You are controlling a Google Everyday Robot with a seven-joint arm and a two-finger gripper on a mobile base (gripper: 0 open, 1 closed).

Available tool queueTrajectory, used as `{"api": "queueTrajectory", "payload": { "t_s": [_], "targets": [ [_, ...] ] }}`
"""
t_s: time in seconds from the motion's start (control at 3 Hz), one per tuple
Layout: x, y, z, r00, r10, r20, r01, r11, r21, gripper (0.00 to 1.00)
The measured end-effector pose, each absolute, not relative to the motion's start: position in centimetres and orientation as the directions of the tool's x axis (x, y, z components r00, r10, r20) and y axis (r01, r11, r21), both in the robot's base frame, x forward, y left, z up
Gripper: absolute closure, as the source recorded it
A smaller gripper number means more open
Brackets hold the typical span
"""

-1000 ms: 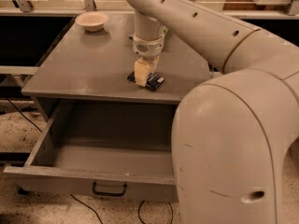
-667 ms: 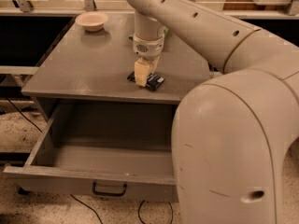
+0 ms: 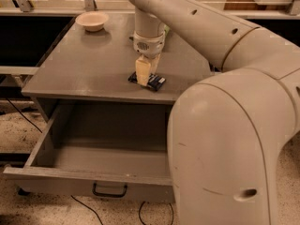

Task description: Place rxbar blueberry into top drawer

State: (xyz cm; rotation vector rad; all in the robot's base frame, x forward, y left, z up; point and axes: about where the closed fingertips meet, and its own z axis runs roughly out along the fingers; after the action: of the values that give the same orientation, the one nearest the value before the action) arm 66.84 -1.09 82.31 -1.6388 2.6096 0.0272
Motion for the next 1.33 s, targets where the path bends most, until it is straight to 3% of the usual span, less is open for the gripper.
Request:
{"api": "queueTrajectory", "payload": {
  "t_s": [0.67, 1.33],
  "targets": [
    [64.1, -4.1, 87.4, -0.456, -0.868, -0.194, -0.839, 0.492, -0.231, 1.00],
    [63.3, -5.1, 89.8, -0.444, -0.862, -0.243, -0.809, 0.503, -0.306, 1.00]
  ]
}}
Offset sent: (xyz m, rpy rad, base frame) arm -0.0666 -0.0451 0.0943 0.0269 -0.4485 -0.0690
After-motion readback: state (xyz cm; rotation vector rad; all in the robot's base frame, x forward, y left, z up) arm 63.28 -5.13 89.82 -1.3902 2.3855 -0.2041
